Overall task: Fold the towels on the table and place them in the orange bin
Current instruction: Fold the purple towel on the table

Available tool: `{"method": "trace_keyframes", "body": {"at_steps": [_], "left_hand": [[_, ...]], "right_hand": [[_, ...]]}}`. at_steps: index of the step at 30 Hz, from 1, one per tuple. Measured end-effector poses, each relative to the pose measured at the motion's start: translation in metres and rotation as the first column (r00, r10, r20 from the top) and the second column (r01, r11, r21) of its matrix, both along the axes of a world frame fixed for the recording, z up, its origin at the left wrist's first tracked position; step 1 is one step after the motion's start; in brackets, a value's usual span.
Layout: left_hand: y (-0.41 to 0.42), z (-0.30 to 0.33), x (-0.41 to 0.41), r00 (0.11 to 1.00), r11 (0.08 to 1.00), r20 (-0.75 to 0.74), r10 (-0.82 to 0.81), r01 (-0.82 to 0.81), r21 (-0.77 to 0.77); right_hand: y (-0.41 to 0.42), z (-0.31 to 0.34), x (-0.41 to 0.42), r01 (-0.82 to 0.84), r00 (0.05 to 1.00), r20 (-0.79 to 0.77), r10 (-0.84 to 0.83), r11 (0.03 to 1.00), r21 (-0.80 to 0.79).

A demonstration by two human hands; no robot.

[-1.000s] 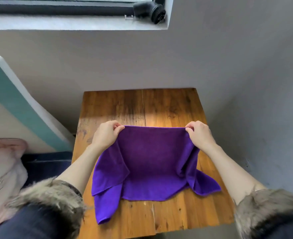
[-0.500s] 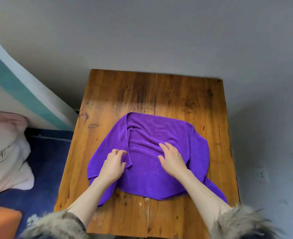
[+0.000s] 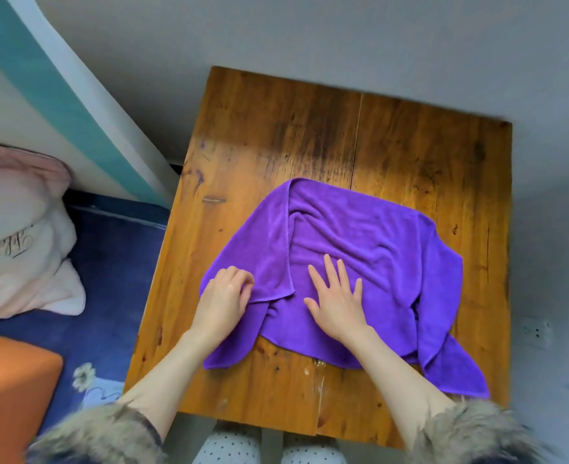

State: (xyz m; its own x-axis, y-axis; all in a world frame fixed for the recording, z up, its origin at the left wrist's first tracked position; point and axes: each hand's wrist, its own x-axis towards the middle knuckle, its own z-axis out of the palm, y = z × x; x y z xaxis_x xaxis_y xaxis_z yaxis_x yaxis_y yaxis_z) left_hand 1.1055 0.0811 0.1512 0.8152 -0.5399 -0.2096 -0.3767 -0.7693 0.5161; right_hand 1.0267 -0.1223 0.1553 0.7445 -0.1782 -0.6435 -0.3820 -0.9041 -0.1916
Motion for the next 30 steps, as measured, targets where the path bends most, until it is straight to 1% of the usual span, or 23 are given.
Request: {"method": "trace_keyframes", "body": {"at_steps": [2,6,8,9,11,13,15,17,21,22,23,25,27,28,30], "left_hand": [[0.008,0.004,0.018,0.996,0.999,-0.087,-0.008,0.005,-0.031],[0.022,0.003,0.048,0.963,0.98,-0.183,-0.198,0.2,-0.009],[0.022,-0.002,0.046,0.942,0.966,-0.224,-0.251,0.26,0.012],[0.022,-0.004,0.04,0.937,0.958,-0.222,-0.269,0.284,0.036],[0.024,-0.008,0.025,0.938,0.944,-0.165,-0.304,0.321,0.083],[0.028,-0.012,0.013,0.951,0.949,-0.079,-0.299,0.305,0.085],[0.031,-0.014,0.008,0.964,0.962,-0.007,-0.267,0.267,0.054],[0.033,-0.017,0.007,0.969,0.969,0.03,-0.245,0.244,0.025],[0.037,-0.023,0.008,0.959,0.965,0.11,-0.261,0.262,0.005],[0.039,-0.022,0.008,0.961,0.967,0.111,-0.253,0.255,-0.009],[0.041,-0.022,0.009,0.967,0.97,0.094,-0.238,0.241,-0.03],[0.045,-0.018,0.013,0.988,0.98,-0.008,-0.156,0.154,-0.124],[0.048,-0.01,0.021,0.985,0.972,-0.174,-0.013,-0.028,-0.232],[0.049,-0.005,0.028,0.965,0.951,-0.255,0.065,-0.138,-0.277],[0.051,0.009,0.047,0.916,0.899,-0.349,0.197,-0.311,-0.308]], "right_hand": [[0.008,0.001,0.004,0.052,0.999,-0.006,-0.052,0.998,-0.031],[0.029,0.007,0.017,0.116,0.991,0.071,-0.113,0.992,-0.043],[0.04,0.009,0.023,0.18,0.977,0.123,-0.175,0.983,-0.031],[0.045,0.01,0.026,0.226,0.965,0.142,-0.221,0.974,-0.019],[0.053,0.009,0.029,0.334,0.933,0.134,-0.335,0.942,0.027],[0.058,0.006,0.031,0.495,0.859,0.086,-0.504,0.862,0.106],[0.061,0.003,0.033,0.642,0.755,0.048,-0.654,0.752,0.146],[0.064,0.0,0.037,0.722,0.681,0.011,-0.732,0.674,0.155],[0.067,-0.002,0.047,0.848,0.522,-0.074,-0.85,0.508,0.152],[0.068,-0.001,0.048,0.869,0.485,-0.086,-0.87,0.469,0.156],[0.069,0.001,0.05,0.884,0.454,-0.093,-0.886,0.435,0.172],[0.07,0.007,0.057,0.888,0.421,-0.098,-0.902,0.388,0.247],[0.07,0.018,0.067,0.864,0.401,-0.109,-0.91,0.336,0.376],[0.07,0.024,0.075,0.843,0.395,-0.115,-0.912,0.31,0.44],[0.071,0.037,0.097,0.795,0.408,-0.117,-0.905,0.289,0.533]]}}
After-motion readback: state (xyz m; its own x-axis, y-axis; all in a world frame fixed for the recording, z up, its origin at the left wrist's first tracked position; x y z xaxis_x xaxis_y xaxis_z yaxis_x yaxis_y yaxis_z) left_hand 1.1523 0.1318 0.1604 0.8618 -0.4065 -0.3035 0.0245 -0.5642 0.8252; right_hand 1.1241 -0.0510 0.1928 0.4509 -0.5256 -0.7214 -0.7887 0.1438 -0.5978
